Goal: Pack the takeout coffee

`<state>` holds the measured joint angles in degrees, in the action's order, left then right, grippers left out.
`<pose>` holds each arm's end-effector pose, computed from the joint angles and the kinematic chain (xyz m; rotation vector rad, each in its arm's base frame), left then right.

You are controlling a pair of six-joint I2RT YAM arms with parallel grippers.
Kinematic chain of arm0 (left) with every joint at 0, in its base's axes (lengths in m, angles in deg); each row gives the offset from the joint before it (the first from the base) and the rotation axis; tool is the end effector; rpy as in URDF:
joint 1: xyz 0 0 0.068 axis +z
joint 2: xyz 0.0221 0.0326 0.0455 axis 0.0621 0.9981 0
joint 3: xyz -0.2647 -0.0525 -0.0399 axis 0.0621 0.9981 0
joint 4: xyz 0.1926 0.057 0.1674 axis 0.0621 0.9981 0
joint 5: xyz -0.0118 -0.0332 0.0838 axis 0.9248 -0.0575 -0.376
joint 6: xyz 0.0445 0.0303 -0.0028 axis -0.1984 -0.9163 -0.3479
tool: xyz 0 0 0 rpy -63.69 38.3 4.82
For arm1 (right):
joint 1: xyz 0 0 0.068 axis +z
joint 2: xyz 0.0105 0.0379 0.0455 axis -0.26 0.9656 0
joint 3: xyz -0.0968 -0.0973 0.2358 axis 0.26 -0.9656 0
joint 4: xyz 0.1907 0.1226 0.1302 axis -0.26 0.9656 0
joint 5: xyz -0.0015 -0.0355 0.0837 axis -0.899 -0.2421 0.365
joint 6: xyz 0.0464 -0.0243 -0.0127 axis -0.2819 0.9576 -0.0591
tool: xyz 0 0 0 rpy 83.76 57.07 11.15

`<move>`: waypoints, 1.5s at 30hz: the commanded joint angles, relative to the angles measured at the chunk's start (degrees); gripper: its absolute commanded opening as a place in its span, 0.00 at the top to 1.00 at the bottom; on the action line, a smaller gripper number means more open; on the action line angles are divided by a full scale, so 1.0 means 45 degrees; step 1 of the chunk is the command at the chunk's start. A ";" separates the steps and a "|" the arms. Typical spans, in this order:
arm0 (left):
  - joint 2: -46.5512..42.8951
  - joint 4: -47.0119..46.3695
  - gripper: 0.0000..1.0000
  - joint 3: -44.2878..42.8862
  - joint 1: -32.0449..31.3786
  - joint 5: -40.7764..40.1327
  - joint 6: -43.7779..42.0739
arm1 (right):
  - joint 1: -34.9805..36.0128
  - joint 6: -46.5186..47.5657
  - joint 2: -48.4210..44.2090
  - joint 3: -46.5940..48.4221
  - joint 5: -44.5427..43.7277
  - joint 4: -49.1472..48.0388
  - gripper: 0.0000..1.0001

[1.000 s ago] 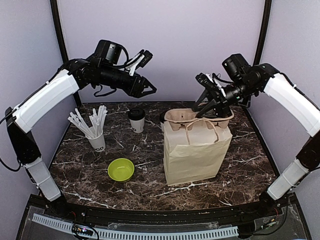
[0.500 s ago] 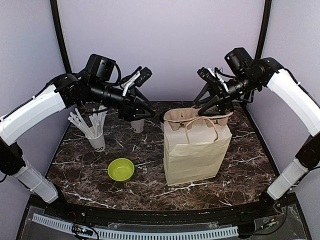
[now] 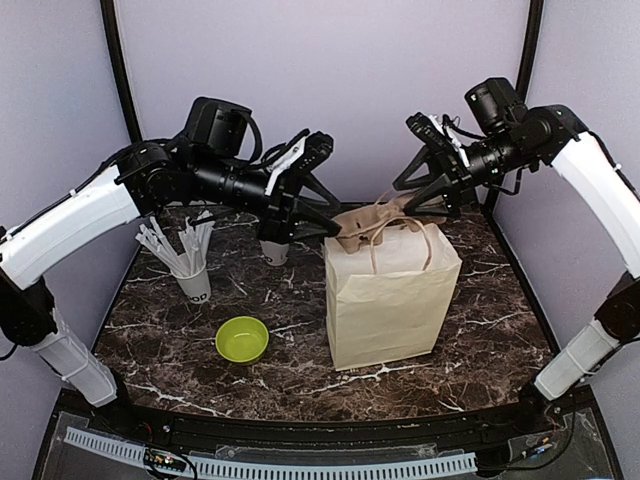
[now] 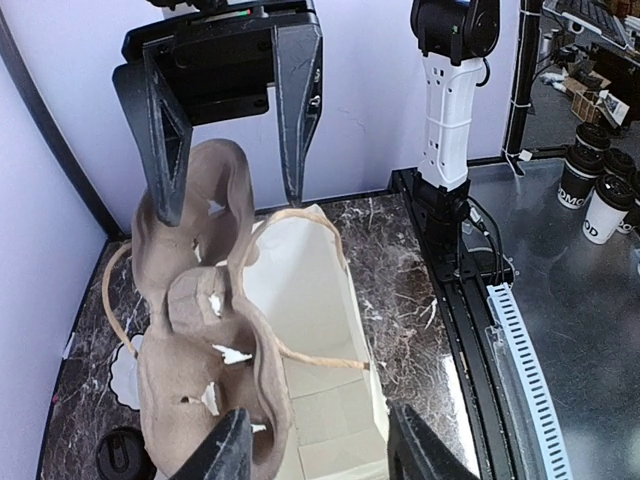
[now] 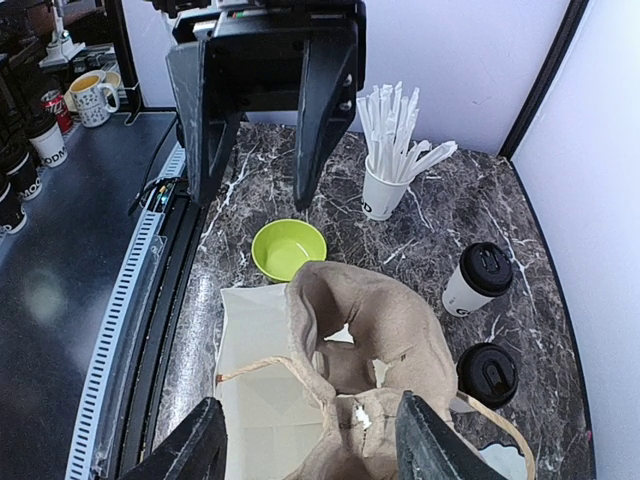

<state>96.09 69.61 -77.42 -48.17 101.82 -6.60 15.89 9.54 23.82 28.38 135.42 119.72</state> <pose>0.1935 -0.2772 0.4394 1.5041 1.2626 -0.8846 0.2250 0.1663 0.4534 -1.6395 1.4537 0.8688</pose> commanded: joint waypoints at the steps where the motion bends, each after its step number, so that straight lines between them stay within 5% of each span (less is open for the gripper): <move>1: 0.0739 0.0623 0.52 -0.0971 -0.0410 -0.0430 -0.0809 | -0.0526 -0.0442 -0.0798 -0.0206 -0.0023 -0.0208 0.42; 13: 0.1536 0.0374 0.48 -0.0855 -0.1053 -0.2537 -0.0858 | -0.1392 -0.0295 -0.1948 -0.1366 -0.0064 -0.0035 0.43; 24: 0.2296 0.0899 0.63 -0.1631 -0.1162 -0.4186 -0.0309 | -0.1297 0.0305 -0.3896 -0.5164 -0.0622 0.0548 0.40; 34: 0.2196 0.0728 0.73 -0.1608 -0.1385 -0.3948 -0.0192 | -0.0831 0.0064 -0.3682 -0.4652 -0.0666 0.0023 0.38; 45: 0.1904 0.0184 0.75 -0.1342 -0.2115 -0.5712 -0.0537 | -0.0826 0.0309 -0.4516 -0.4316 -0.0026 0.1103 0.37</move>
<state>107.15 71.75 -83.08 -56.97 80.35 -8.64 11.82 9.89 6.27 10.37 133.41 122.19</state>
